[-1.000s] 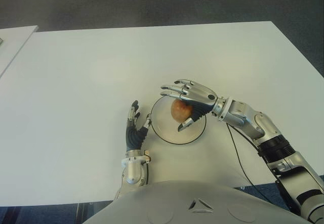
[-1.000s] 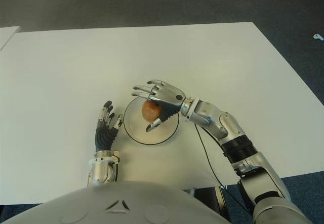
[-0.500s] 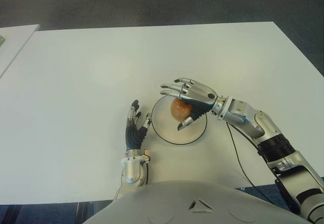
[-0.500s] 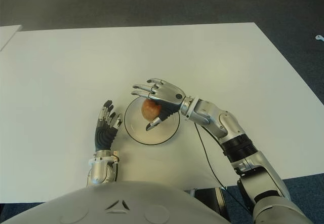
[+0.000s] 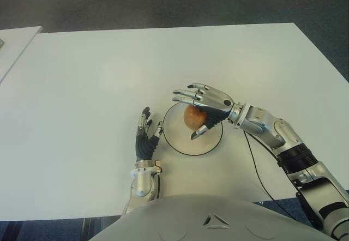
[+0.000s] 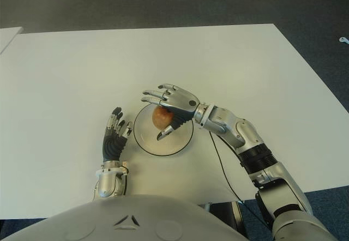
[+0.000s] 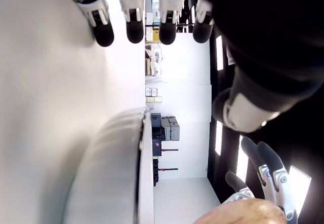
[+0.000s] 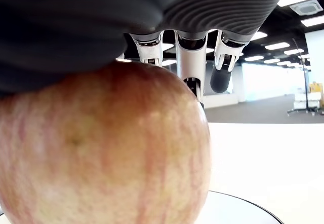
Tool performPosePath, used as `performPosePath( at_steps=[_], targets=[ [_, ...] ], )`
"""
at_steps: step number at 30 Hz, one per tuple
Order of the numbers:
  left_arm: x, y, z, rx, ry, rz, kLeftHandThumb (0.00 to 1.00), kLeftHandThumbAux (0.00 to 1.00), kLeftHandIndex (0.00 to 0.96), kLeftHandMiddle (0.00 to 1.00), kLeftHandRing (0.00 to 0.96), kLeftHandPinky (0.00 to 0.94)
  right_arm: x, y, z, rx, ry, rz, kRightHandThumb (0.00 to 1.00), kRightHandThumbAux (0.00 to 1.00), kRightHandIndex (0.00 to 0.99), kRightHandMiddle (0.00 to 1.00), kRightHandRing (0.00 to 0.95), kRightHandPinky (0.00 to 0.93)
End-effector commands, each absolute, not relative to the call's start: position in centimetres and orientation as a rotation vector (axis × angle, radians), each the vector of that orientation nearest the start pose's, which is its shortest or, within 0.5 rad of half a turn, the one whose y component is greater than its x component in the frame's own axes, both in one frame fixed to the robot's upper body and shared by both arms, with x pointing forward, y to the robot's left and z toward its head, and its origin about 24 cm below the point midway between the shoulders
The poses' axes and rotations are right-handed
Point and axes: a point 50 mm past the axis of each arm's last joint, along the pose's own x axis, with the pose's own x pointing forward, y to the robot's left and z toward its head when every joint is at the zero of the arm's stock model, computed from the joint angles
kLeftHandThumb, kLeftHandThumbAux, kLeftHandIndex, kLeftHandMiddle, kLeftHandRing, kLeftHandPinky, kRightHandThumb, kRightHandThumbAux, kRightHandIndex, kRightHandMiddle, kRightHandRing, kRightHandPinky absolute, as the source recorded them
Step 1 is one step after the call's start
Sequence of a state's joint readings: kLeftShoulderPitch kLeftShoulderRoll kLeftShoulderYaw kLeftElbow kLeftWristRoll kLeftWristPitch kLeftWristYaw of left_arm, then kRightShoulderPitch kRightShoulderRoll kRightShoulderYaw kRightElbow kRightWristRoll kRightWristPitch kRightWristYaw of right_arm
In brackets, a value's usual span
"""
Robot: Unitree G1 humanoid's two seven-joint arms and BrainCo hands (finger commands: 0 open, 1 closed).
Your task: Put the apples into the plate.
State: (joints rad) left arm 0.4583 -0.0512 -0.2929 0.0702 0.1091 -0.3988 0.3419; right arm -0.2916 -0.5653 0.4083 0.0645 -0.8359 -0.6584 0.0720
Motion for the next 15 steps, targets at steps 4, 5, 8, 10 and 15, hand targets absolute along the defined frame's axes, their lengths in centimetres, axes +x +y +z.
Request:
performPosePath(
  at_steps=[4,5,8,10,15],
  targets=[
    [15.02,9.45,-1.74,-0.032,0.120,0.173,0.000,0.610,0.050,0.037,0.006,0.023,25.54,-10.63,8.79,-1.353,-0.759,0.836,0.062,0.284,0.000,0.000,0.000,0.000],
    [15.04,9.48,-1.74,-0.029,0.122,0.175,0.000,0.611,0.050,0.039,0.007,0.025,25.56,-10.60,8.80,-1.353,-0.759,0.835,0.062,0.285,0.000,0.000,0.000,0.000],
    [15.02,9.55,-1.83,-0.028,0.129,0.181,0.000,0.621,0.052,0.041,0.011,0.031,25.54,-10.53,8.72,-1.352,-0.760,0.835,0.064,0.287,0.000,0.000,0.000,0.000],
    [14.99,9.55,-1.80,-0.031,0.130,0.182,0.000,0.627,0.053,0.042,0.012,0.033,25.51,-10.52,8.72,-1.352,-0.761,0.836,0.066,0.288,0.000,0.000,0.000,0.000],
    [14.96,9.75,-1.53,-0.061,0.120,0.180,0.000,0.632,0.056,0.041,0.011,0.018,25.60,-10.32,8.75,-1.346,-0.769,0.836,0.070,0.291,0.000,0.000,0.000,0.000]
  ],
)
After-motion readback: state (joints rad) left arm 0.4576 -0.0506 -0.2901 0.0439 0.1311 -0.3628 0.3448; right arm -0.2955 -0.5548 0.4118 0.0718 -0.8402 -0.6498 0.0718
